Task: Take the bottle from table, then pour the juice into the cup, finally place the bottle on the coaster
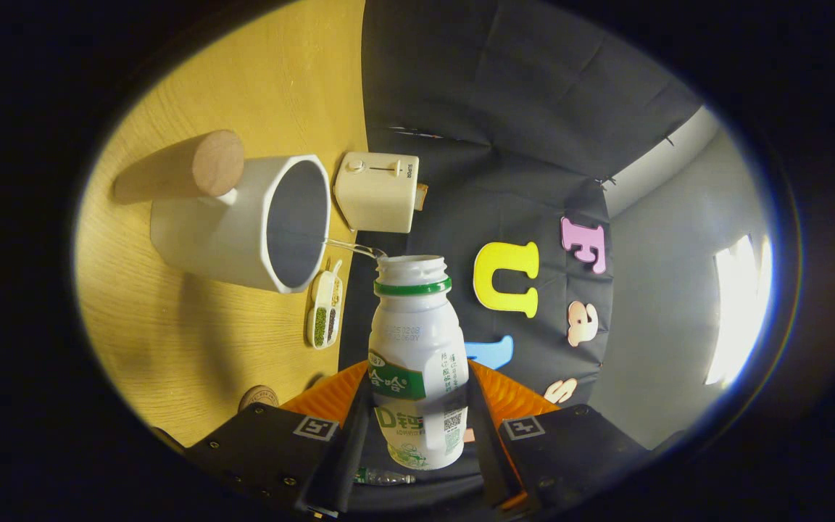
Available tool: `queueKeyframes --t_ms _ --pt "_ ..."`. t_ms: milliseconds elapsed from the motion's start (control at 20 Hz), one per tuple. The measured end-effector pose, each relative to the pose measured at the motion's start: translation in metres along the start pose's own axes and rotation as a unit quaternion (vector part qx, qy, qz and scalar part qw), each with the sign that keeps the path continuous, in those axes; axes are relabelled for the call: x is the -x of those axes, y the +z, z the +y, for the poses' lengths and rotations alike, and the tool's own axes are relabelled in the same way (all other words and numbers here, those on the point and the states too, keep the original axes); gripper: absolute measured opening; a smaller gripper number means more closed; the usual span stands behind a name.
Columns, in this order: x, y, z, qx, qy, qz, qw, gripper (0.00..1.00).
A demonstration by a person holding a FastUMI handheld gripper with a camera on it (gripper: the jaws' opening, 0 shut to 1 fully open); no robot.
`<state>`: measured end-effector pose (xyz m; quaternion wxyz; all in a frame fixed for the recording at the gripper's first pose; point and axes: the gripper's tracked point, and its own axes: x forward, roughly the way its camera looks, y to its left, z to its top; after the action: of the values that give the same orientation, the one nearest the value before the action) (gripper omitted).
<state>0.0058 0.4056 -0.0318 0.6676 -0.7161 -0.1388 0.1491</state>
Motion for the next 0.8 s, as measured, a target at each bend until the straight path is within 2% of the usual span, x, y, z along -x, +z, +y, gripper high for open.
queueKeyframes --t_ms 800 --pt "-0.0013 -0.0001 -0.0013 0.019 -0.014 -0.006 1.0 0.68"
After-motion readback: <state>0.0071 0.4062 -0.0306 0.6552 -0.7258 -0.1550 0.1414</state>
